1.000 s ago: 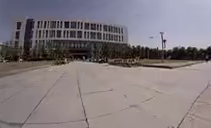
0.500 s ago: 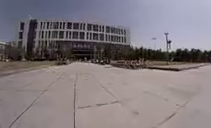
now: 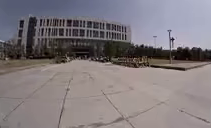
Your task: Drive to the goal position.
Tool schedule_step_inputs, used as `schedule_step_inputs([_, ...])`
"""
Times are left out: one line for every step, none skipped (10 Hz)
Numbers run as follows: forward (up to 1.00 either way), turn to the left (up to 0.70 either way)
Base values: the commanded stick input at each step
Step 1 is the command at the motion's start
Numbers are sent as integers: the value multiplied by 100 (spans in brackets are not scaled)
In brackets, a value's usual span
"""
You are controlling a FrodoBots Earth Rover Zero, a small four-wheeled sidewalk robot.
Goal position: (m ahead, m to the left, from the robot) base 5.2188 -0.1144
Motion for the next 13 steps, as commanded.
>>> schedule_step_inputs([100,0])
schedule_step_inputs([100,0])
schedule_step_inputs([100,0])
schedule_step_inputs([100,0])
schedule_step_inputs([100,0])
schedule_step_inputs([100,0])
schedule_step_inputs([100,0])
schedule_step_inputs([100,0])
schedule_step_inputs([100,1])
schedule_step_inputs([100,13])
schedule_step_inputs([100,36])
schedule_step_inputs([100,40])
schedule_step_inputs([100,40])
